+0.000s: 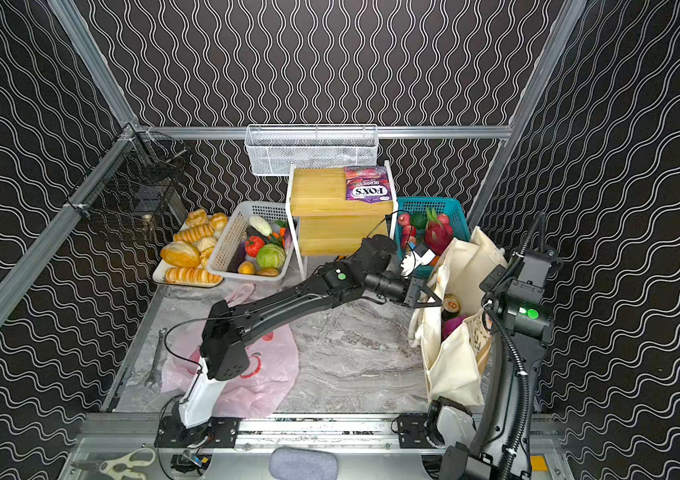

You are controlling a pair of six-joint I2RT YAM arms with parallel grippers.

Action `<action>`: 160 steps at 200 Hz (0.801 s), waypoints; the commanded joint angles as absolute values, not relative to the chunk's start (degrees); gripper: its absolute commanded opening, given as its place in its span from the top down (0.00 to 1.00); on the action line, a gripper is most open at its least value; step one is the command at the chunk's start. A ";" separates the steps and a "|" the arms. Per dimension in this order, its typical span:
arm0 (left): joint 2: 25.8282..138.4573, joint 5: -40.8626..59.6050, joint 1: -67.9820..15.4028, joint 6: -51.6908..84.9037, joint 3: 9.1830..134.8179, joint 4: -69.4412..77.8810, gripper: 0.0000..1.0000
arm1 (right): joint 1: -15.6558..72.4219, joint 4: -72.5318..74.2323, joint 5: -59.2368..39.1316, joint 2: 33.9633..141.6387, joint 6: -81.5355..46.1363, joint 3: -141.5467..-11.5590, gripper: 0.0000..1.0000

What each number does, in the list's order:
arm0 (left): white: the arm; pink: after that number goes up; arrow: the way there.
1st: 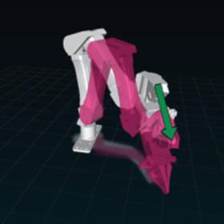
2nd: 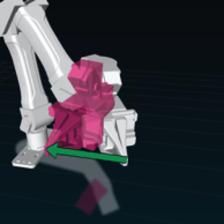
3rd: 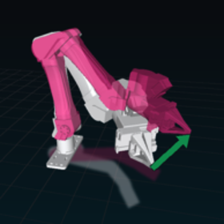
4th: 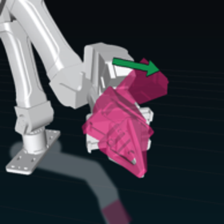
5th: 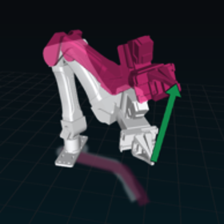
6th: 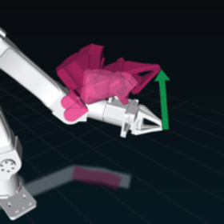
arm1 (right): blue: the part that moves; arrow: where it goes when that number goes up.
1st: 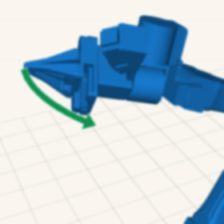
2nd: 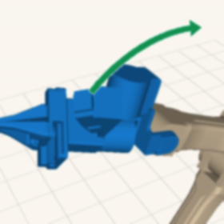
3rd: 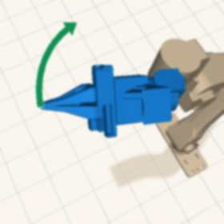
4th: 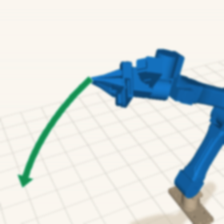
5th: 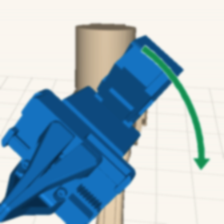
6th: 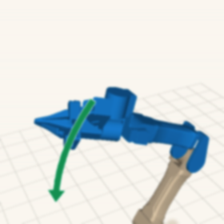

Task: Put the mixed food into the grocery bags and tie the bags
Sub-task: 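Drag the tote by its handle with the left gripper toward the right arm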

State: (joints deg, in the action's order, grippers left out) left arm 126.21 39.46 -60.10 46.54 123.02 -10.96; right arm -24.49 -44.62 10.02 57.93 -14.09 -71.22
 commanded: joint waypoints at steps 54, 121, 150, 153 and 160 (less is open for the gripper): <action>134.81 35.27 -60.72 48.19 134.24 -4.34 1.00 | -32.23 -30.74 3.37 61.39 -11.84 -70.70 1.00; 139.78 30.93 -63.45 49.60 136.05 1.27 1.00 | -32.43 -27.07 5.98 64.02 -10.62 -68.45 0.95; 139.34 30.47 -63.46 49.98 133.44 1.58 1.00 | -32.45 -27.10 5.98 64.33 -11.44 -67.25 0.82; 139.25 30.40 -63.46 49.78 133.24 1.39 1.00 | -32.43 -27.01 5.77 64.15 -11.57 -67.04 0.81; 138.84 29.89 -63.46 49.06 132.94 1.12 0.99 | -32.37 -26.78 5.11 63.80 -11.75 -66.68 0.76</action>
State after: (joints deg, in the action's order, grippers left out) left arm 139.79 31.00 -63.48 49.47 133.95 -0.49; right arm -32.53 -30.94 5.65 64.49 -11.14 -67.59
